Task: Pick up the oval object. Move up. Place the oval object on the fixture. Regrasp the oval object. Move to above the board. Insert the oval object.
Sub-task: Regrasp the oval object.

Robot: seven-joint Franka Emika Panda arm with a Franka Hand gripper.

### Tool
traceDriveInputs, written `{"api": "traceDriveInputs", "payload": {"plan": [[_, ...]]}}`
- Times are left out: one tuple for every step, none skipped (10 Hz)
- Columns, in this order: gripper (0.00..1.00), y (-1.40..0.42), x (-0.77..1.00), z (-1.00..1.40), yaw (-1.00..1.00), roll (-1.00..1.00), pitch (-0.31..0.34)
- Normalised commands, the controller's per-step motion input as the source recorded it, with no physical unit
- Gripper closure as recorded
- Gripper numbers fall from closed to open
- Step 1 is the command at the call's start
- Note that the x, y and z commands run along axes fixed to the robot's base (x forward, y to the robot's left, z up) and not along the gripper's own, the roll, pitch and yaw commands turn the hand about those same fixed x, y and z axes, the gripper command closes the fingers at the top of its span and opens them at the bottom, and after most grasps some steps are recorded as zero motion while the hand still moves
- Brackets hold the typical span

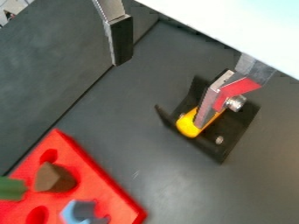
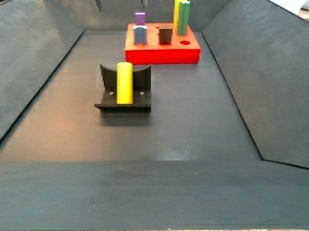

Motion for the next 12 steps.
{"api": "traceDriveInputs", "payload": {"plan": [[0.00, -0.03, -0.05, 0.01, 0.04, 1.00, -0.008], [0.00, -0.03, -0.05, 0.01, 0.04, 1.00, -0.012], [0.00, -0.02, -0.05, 0.01, 0.04, 1.00, -0.021], [0.00, -0.02, -0.04, 0.01, 0.05, 1.00, -0.028], [0.00, -0.02, -0.03, 0.00, 0.05, 1.00, -0.037], [0.00, -0.02, -0.03, 0.00, 0.05, 1.00, -0.042], [0.00, -0.02, -0.03, 0.01, 0.05, 1.00, -0.044], [0.00, -0.02, -0.03, 0.01, 0.05, 1.00, -0.044], [0.00, -0.02, -0.02, 0.01, 0.05, 1.00, -0.040], [0.00, -0.02, 0.00, 0.00, 0.05, 1.00, -0.035], [0.00, -0.02, 0.01, 0.00, 0.05, 1.00, -0.028], [0.00, -0.02, 0.03, 0.00, 0.05, 1.00, -0.021]]}}
